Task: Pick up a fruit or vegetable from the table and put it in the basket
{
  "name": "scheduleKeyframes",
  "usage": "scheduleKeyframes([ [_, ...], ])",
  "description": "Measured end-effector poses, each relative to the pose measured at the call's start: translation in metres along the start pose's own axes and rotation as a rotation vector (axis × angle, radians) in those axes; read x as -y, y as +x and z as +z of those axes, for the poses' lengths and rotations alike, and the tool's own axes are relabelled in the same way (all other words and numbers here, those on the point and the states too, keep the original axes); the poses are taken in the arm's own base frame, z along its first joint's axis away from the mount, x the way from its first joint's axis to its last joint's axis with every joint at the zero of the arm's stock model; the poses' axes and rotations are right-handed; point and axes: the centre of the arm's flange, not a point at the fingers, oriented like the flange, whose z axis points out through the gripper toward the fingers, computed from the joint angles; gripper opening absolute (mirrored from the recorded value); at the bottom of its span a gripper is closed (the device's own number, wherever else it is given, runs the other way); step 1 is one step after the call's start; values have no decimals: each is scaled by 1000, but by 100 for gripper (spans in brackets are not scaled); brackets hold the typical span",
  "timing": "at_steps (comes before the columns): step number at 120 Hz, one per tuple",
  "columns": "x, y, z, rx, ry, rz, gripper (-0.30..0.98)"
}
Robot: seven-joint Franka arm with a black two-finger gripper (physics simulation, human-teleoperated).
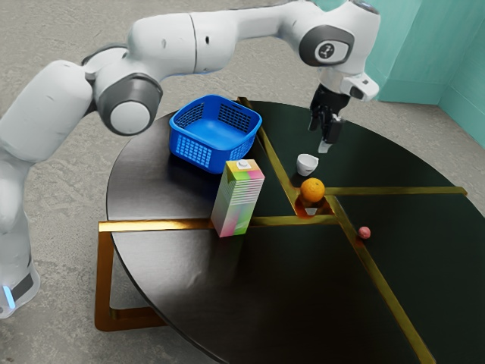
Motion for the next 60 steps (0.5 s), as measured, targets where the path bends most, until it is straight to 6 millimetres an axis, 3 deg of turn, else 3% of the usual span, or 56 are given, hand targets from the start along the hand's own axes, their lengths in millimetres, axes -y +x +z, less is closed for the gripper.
scheduleKeyframes([
  [27, 17, 5, 67, 98, -67, -1, 69],
  [60, 20, 13, 85, 76, -111, 17, 69],
])
